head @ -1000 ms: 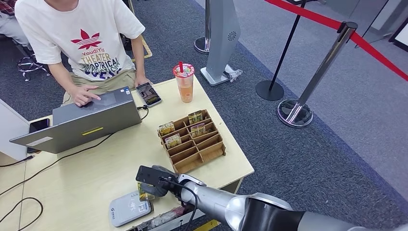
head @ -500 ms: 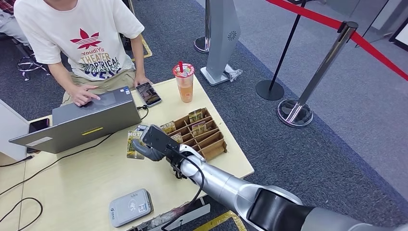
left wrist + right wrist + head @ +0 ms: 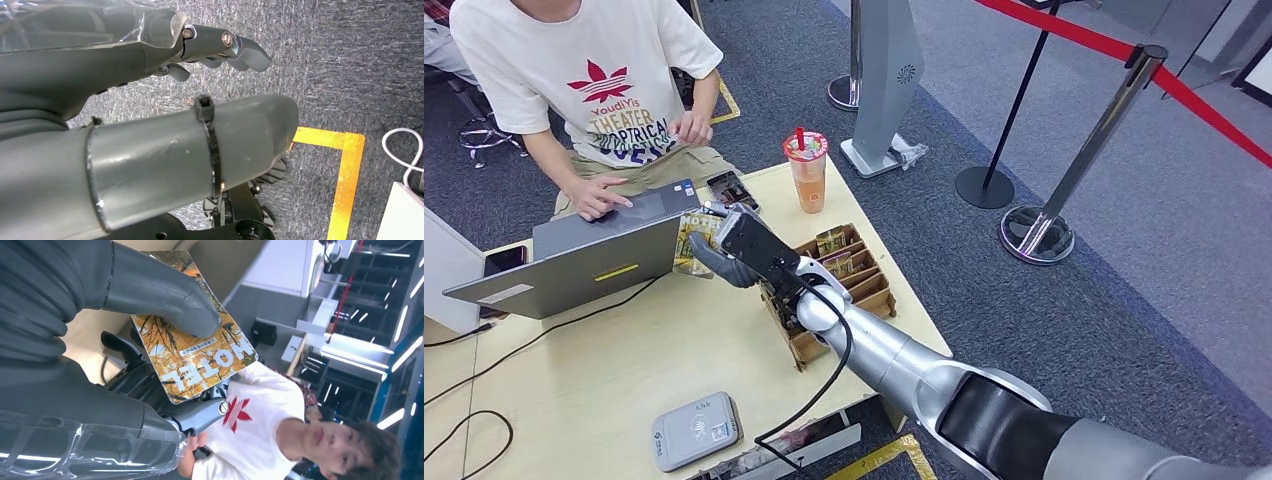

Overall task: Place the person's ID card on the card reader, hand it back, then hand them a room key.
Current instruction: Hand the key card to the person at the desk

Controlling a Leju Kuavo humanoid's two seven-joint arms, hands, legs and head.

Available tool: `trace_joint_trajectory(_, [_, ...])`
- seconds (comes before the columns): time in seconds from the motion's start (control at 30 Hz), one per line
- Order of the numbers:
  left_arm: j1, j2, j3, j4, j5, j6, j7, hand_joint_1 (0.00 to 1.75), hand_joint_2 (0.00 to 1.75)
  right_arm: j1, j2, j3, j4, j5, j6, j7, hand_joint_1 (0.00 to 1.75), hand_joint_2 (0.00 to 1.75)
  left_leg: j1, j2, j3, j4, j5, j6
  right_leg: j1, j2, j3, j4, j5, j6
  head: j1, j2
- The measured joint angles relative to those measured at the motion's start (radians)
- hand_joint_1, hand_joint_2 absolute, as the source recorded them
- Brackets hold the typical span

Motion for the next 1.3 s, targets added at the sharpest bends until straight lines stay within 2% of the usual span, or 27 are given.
trace_joint_trajectory(0.17, [-0.002,0.000,0.000,0.000,-0.001,0.000,0.001,0.00,0.00,-0.017,0.000,-0.006,0.014,0.006,-0.003,0.004,1.75,1.75,0.000,0.000,0.000,0.000,0.000,0.000,0.000,0.000,0.000,0.000,0.000,0.000,0.000,0.000])
trace_joint_trajectory(0.33, [-0.017,0.000,0.000,0.000,-0.019,-0.001,0.015,0.00,0.00,-0.169,0.009,-0.034,0.197,0.046,-0.017,0.020,1.75,1.75,0.000,0.000,0.000,0.000,0.001,0.000,0.000,0.000,0.000,0.000,0.001,0.000,0.000,0.000])
trace_joint_trajectory(0.5, [-0.023,0.000,0.000,0.000,-0.025,0.000,0.020,0.00,0.00,-0.230,0.020,-0.039,0.291,0.053,-0.023,0.030,1.75,1.75,0.000,0.000,0.000,0.000,0.001,0.000,0.000,0.000,0.000,0.000,0.001,0.000,0.000,0.000])
trace_joint_trajectory(0.73, [-0.026,0.000,0.000,0.000,-0.021,0.006,0.021,0.00,0.00,-0.295,0.040,-0.040,0.403,0.067,-0.026,0.035,1.75,1.75,0.000,0.000,-0.001,0.000,0.001,0.000,0.000,0.000,0.000,0.000,0.001,0.000,0.000,0.000])
trace_joint_trajectory(1.03, [-0.020,0.000,0.001,0.000,-0.007,0.009,0.018,0.00,0.00,-0.331,0.070,-0.040,0.478,0.078,-0.027,0.035,1.75,1.75,0.000,0.000,-0.001,0.000,0.001,0.000,0.000,0.000,0.000,0.000,0.001,0.000,0.000,0.000])
trace_joint_trajectory(1.07, [-0.019,0.000,0.001,0.000,-0.006,0.009,0.018,0.00,0.00,-0.333,0.072,-0.040,0.482,0.079,-0.027,0.036,1.67,1.75,0.000,0.000,-0.001,0.000,0.001,0.000,0.000,0.000,0.000,0.000,0.001,0.000,0.000,0.000])
trace_joint_trajectory(1.1, [-0.018,0.000,0.002,0.000,-0.005,0.009,0.018,0.00,0.00,-0.335,0.075,-0.040,0.487,0.079,-0.028,0.037,1.33,1.75,0.000,0.000,-0.001,0.000,0.001,0.000,0.000,0.000,0.000,0.000,0.001,0.000,0.000,0.000])
trace_joint_trajectory(1.17, [-0.016,0.000,0.002,0.000,-0.005,0.009,0.018,0.00,0.00,-0.336,0.079,-0.040,0.495,0.079,-0.029,0.039,0.48,1.75,0.000,0.000,-0.001,0.000,0.001,0.000,0.000,0.000,0.000,0.000,0.001,0.000,0.000,0.000])
trace_joint_trajectory(1.2, [-0.015,0.000,0.002,0.000,-0.005,0.009,0.018,0.00,0.00,-0.336,0.081,-0.040,0.499,0.080,-0.030,0.040,0.12,1.75,0.000,0.000,-0.001,0.000,0.001,0.000,0.000,0.000,0.000,0.000,0.001,0.000,0.000,0.000])
trace_joint_trajectory(1.23, [-0.015,0.000,0.002,0.000,-0.005,0.009,0.018,0.00,0.00,-0.336,0.083,-0.040,0.502,0.081,-0.030,0.041,0.02,1.75,0.000,0.000,-0.001,0.000,0.001,0.000,0.000,0.000,0.000,0.000,0.001,0.000,0.000,0.000])
trace_joint_trajectory(1.3, [-0.014,0.000,0.003,0.000,-0.005,0.009,0.018,0.00,0.00,-0.337,0.087,-0.040,0.510,0.084,-0.031,0.042,0.00,1.75,0.000,0.000,-0.001,0.000,0.001,0.000,0.000,0.000,0.000,0.000,0.001,0.000,0.000,0.000])
